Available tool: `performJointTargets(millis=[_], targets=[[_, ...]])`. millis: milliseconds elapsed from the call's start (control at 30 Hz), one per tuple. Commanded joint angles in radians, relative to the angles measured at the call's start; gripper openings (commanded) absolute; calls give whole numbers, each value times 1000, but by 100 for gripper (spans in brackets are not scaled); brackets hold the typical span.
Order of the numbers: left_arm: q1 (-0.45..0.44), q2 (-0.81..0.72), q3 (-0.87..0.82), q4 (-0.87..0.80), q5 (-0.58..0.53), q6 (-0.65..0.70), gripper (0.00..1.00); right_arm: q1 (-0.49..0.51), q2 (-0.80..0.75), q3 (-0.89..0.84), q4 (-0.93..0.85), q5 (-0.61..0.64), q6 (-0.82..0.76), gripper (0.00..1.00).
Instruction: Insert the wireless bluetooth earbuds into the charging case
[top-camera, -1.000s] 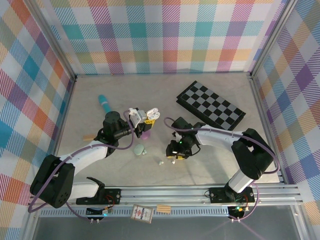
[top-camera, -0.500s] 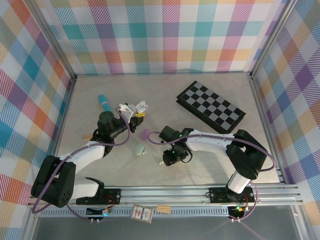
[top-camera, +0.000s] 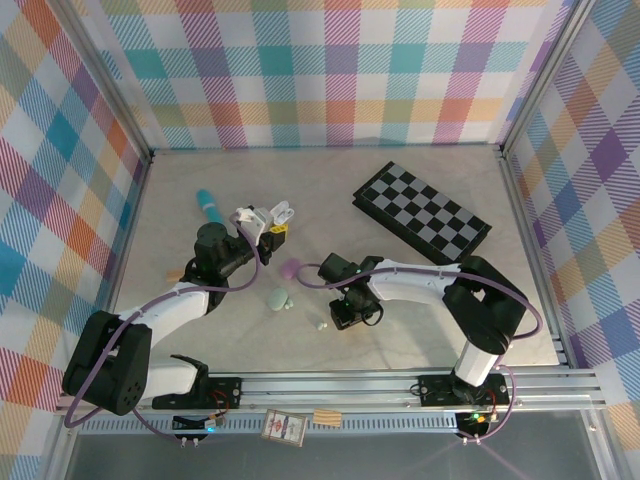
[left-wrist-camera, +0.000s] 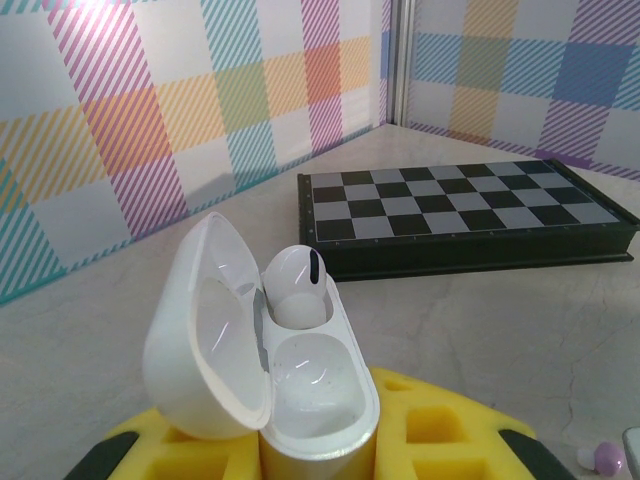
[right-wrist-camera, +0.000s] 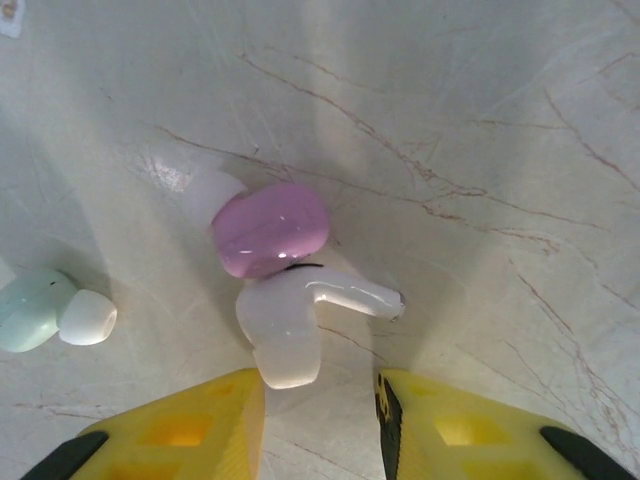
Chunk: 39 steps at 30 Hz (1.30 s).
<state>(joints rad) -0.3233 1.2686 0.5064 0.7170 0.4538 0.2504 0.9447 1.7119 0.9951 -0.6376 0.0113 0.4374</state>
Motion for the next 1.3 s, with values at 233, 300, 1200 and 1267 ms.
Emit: performJointTargets(millis=[233, 300, 1200, 1267], targets=[[9, -16, -2, 37, 17, -6, 2, -81, -82, -22, -16, -6, 79, 36], [9, -18, -2, 37, 14, -5, 2, -85, -109, -23, 0, -15, 85, 37], [9, -17, -4, 41, 11, -5, 2, -136, -24, 54, -158, 32, 169, 32], [9, -16, -3, 41, 12, -4, 2, -156, -47, 48, -175, 60, 163, 31]])
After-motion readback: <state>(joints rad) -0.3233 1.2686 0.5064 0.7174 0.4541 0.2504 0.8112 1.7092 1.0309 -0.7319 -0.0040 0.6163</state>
